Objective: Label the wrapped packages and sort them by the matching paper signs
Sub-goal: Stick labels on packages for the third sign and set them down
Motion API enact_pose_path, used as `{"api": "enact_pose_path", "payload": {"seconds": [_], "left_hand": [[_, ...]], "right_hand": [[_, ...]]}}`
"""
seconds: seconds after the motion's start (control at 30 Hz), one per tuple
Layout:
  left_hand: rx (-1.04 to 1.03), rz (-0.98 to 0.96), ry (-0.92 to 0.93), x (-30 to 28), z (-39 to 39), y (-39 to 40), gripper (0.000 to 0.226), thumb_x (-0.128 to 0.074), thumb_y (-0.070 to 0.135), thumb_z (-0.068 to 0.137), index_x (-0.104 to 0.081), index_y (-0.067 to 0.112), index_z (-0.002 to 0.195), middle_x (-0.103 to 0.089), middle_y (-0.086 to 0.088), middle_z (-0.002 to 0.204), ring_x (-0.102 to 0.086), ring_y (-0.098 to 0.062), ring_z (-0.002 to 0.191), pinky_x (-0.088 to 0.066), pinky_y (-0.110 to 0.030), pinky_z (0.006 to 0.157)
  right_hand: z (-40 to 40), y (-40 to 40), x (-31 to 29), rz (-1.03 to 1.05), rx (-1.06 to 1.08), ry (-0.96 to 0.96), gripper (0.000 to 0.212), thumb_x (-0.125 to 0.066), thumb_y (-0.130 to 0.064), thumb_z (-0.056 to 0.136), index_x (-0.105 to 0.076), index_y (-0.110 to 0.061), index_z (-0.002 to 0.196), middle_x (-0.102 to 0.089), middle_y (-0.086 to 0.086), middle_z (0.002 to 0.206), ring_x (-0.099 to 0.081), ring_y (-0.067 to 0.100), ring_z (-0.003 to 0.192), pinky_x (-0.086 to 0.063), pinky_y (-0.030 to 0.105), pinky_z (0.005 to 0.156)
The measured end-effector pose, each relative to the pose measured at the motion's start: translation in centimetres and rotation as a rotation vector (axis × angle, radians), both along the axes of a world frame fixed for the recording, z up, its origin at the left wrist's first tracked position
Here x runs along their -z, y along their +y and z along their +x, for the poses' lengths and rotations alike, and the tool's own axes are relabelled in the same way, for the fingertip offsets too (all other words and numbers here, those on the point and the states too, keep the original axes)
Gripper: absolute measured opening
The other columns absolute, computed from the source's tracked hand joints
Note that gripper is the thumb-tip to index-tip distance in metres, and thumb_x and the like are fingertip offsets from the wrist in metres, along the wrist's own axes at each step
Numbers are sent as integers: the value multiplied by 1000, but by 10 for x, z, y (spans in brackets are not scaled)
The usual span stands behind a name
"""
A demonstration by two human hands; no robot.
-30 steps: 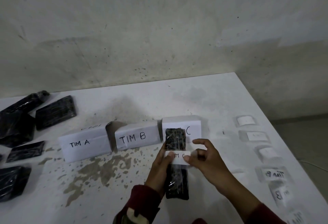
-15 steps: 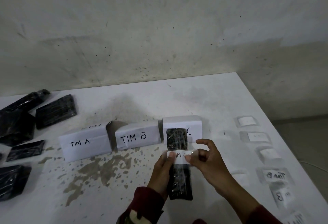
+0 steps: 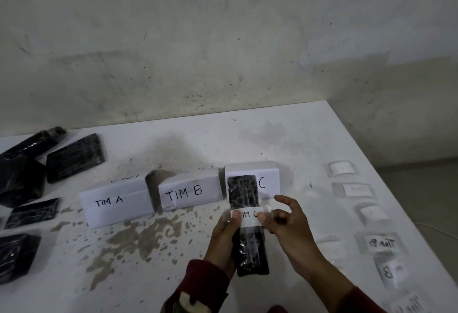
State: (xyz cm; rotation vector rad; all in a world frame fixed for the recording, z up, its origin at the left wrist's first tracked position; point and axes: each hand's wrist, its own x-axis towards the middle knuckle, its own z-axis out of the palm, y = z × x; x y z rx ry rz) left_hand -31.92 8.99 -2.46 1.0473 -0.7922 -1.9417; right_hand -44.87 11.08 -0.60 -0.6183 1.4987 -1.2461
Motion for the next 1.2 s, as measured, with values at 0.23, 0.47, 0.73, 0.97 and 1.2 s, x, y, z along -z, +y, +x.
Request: {"api": "enact_pose_path", "payload": {"seconds": [0.23, 0.47, 0.73, 0.97, 1.2], "left_hand": [[-81, -10, -27, -2, -7, 1, 45, -48, 33, 81, -52, -1, 109, -62, -21, 100, -61, -31, 87, -54, -37, 73], [-98, 2, 50, -4, -10, 0, 40, -47, 32, 81, -57, 4, 107, -69, -16, 94, -68, -26, 81, -57, -32, 66], [-105, 51, 6, -11, -9, 2, 37, -37, 28, 93, -54, 2, 113, -62, -24, 105, -62, -33, 89, -53, -40, 76], [-153, 59, 26, -12, -14, 3, 36, -32, 25, 97, -55, 3, 111, -68, -20, 98, -67, -30, 85, -57, -34, 69], [-174, 65, 29, -10, -14, 6, 35, -31, 24, 97, -57, 4, 110, -70, -18, 95, -69, -28, 84, -57, -32, 66]], "right_hand": [[13, 1, 0, -21, 134, 25, 45, -68, -5, 80, -40, -25, 110, -65, 4, 74, -64, 10, 72, -46, 19, 66], [16, -2, -3, -14, 207, -40, 40, -63, -5, 84, -42, -25, 111, -64, 4, 78, -62, 13, 77, -47, 25, 70], [20, -3, -4, 24, 231, -111, 30, -58, -2, 87, -46, -23, 104, -62, 11, 84, -62, 21, 79, -51, 30, 73], [25, -4, 0, 96, 211, 274, 5, -57, -10, 88, -58, -13, 85, -63, 9, 92, -60, 23, 86, -49, 35, 81], [27, -2, 1, 132, 77, 416, 22, -46, -17, 94, -66, -9, 91, -68, 7, 91, -63, 22, 86, -50, 32, 80]]}}
